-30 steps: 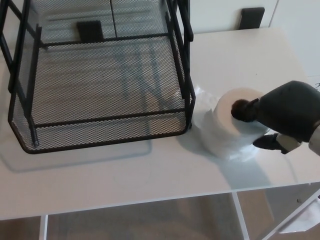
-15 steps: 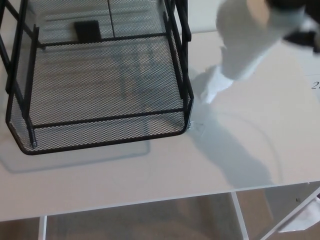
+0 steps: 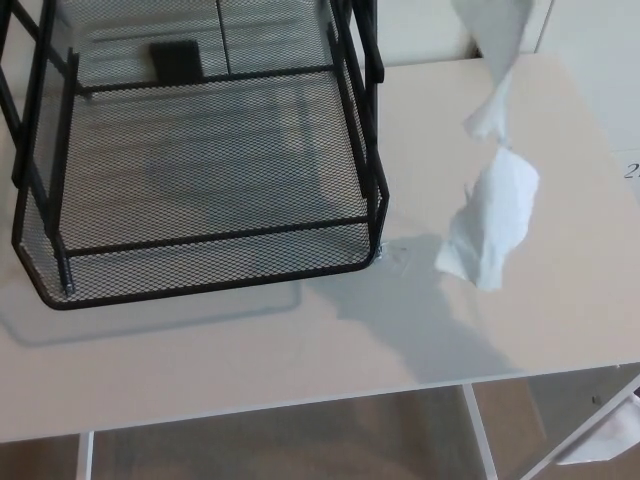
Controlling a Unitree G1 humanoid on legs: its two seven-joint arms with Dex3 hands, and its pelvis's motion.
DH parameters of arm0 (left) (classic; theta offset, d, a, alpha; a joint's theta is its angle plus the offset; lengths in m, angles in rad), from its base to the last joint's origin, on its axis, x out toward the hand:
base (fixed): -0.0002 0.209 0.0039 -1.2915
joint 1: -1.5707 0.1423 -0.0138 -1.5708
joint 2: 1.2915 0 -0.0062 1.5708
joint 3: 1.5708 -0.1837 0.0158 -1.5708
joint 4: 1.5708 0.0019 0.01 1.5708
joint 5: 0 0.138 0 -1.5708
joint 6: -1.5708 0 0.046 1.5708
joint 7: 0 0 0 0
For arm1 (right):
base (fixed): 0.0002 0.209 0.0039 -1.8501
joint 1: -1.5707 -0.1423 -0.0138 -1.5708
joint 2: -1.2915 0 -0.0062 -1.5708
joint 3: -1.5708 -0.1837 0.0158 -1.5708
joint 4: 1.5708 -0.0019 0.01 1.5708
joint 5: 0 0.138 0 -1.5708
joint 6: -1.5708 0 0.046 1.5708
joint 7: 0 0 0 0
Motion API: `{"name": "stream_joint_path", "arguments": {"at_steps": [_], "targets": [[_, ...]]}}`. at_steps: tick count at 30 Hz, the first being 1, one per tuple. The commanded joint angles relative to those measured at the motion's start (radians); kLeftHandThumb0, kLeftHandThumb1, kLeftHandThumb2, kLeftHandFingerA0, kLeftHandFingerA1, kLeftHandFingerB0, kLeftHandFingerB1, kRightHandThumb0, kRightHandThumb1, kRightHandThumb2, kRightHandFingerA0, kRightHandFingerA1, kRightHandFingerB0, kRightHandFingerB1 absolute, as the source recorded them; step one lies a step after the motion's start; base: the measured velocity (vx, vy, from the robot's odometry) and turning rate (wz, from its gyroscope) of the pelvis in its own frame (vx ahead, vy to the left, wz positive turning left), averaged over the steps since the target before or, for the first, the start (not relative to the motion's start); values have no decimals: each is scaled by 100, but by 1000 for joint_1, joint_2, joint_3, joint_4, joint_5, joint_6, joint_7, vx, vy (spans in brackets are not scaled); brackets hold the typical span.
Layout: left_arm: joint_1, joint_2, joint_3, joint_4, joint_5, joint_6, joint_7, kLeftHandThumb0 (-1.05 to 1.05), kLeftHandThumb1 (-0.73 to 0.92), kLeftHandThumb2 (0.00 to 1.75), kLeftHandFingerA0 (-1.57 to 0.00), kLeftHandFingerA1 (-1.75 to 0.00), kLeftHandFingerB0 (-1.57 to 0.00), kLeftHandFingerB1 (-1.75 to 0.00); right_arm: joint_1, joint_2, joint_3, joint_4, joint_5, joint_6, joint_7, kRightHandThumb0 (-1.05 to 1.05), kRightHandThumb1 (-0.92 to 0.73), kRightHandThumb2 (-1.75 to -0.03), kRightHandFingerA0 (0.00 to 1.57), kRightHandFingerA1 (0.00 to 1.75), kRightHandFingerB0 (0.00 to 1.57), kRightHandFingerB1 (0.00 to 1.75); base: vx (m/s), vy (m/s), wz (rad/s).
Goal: The robot walks towards a desk on which a file tray is kept in the middle and a toilet paper roll is kept on its right. The robot uses its right hand to hook on finger in the gap of the roll and grabs it, lifts it and places it on the tray.
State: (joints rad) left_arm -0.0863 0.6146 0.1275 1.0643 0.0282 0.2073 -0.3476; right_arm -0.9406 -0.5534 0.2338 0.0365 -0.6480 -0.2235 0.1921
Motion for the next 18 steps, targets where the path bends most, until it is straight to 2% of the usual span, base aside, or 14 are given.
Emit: {"name": "stream_joint_path", "arguments": {"at_steps": [1, 4, 5, 6, 9, 10, 11, 12, 13, 14, 16, 17, 18], "targets": [[-9, 0, 0, -10, -1, -29, 1, -105, 70, 112, -10, -64, -3, -46, -108, 140, 87, -21, 84, 184, 265, -33, -59, -61, 84, 165, 90, 66, 0, 0, 0], [-11, -4, 0, -13, -2, -26, 3, -105, 70, 112, -10, -64, -3, -46, -105, 155, 91, -14, 73, 180, 261, -33, -59, -61, 84, 165, 90, 66, 0, 0, 0], [-14, -2, -22, -18, 23, -28, 17, -105, 92, 76, -6, -72, -8, -56, -114, 183, 118, 24, 61, 164, 257, -31, -64, -62, 83, 163, 88, 75, 0, 0, 0], [-17, -11, -12, -26, 13, 1, 33, -105, 74, 125, -3, -65, -15, -57, -141, 223, 149, 39, 43, 230, 307, -32, -65, -63, 78, 163, 87, 71, 0, 0, 0], [-27, -15, -15, -25, 16, 25, 37, -105, 71, 125, -10, -69, -14, -62, -167, 279, 182, 81, 19, 261, 314, -34, -63, -64, 80, 157, 89, 68, 0, 0, 0], [-25, -15, -17, -32, 16, 26, 35, -105, 71, 125, -32, -81, -12, -62, -171, 284, 184, 86, 20, 262, 320, -29, -65, -68, 83, 154, 88, 73, 0, 0, 0], [-21, -15, -18, -42, 17, 28, 32, -105, 71, 125, -32, -81, -12, -62, -178, 294, 190, 95, 23, 265, 329, -29, -65, -68, 83, 154, 88, 73, 0, 0, 0], [-25, -18, -4, -28, 3, 30, 32, -105, 69, 124, -54, -96, -9, -62, -187, 315, 212, 131, 15, 241, 316, -28, -64, -68, 86, 150, 90, 75, 0, 0, 0], [-27, -19, -3, -30, 1, 32, 33, -105, 69, 124, -54, -96, -9, -62, -189, 316, 212, 135, 14, 239, 318, -28, -64, -68, 86, 150, 90, 75, 0, 0, 0], [-36, -18, -10, -3, 10, 1, 29, -105, 71, 124, -20, -77, -12, -62, -195, 330, 233, 164, 3, 222, 310, -29, -63, -68, 88, 147, 92, 74, 0, 0, 0], [-34, -18, -11, -17, 7, 11, 22, -105, 71, 124, -23, -79, -6, -59, -200, 338, 242, 178, -1, 224, 313, -28, -62, -69, 89, 142, 92, 72, 0, 0, 0], [-31, -18, -15, -29, 8, 28, 21, -105, 72, 125, -30, -80, -8, -59, -204, 343, 252, 198, 0, 210, 313, -27, -62, -71, 89, 142, 92, 74, 0, 0, 0], [-23, -18, -12, -56, 4, 43, 21, -105, 73, 124, -18, -73, -9, -59, -203, 346, 263, 203, -16, 209, 304, -28, -59, -70, 89, 145, 93, 71, 0, 0, 0]]}}
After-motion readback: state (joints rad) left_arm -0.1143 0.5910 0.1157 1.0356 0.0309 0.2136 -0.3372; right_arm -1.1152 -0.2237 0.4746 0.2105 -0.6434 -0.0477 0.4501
